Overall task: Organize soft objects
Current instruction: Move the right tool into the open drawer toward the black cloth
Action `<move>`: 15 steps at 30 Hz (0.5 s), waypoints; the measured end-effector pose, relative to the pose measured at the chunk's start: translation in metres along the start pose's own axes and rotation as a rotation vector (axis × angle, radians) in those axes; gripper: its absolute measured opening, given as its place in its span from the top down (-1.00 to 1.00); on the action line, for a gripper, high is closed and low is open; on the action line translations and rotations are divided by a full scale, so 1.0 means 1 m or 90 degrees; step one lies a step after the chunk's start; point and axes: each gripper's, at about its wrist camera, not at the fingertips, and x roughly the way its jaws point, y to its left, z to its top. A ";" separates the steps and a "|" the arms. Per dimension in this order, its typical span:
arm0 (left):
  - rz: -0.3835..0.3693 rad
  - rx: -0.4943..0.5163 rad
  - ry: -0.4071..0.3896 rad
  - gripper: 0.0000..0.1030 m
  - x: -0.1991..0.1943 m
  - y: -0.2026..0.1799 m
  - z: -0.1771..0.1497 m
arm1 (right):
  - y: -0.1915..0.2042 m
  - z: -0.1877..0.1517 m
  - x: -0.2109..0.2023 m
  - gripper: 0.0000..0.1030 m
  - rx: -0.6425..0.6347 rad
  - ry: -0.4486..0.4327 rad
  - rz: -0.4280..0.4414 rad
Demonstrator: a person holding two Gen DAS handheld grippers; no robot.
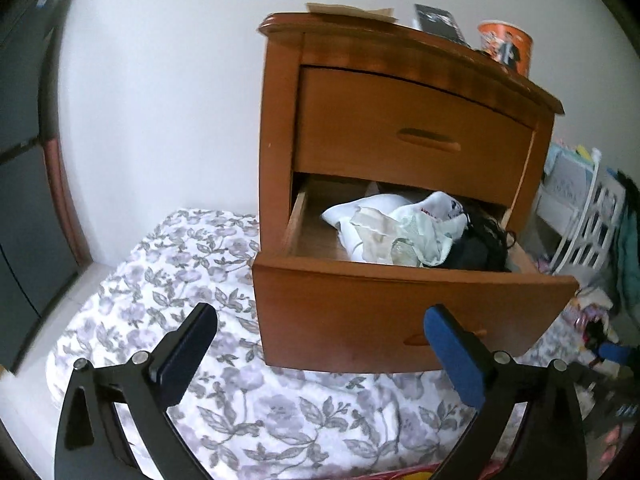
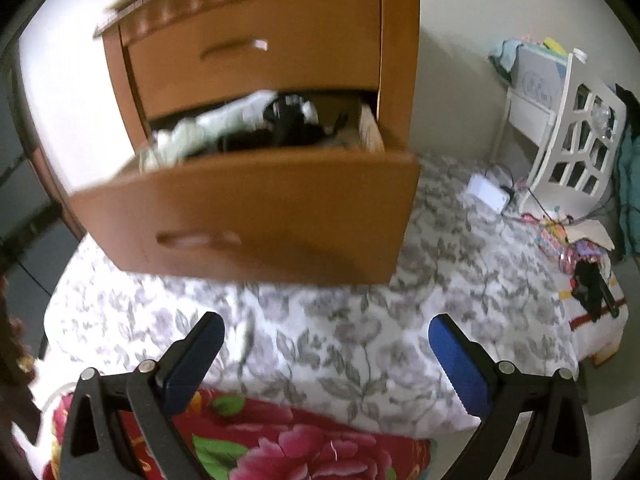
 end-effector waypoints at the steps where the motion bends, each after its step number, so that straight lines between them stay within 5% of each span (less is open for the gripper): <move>1: -0.007 -0.012 0.002 -1.00 0.002 0.003 -0.002 | -0.001 0.006 -0.003 -1.00 0.002 -0.008 0.008; 5: -0.028 -0.029 0.024 -1.00 0.015 0.008 -0.009 | 0.002 0.037 -0.017 -1.00 -0.008 -0.052 0.039; 10: 0.006 -0.008 0.031 -1.00 0.024 0.006 -0.017 | 0.012 0.074 -0.029 -1.00 -0.029 -0.107 0.056; 15: 0.003 0.006 0.044 -1.00 0.033 0.003 -0.021 | 0.017 0.110 -0.023 -1.00 -0.029 -0.110 0.067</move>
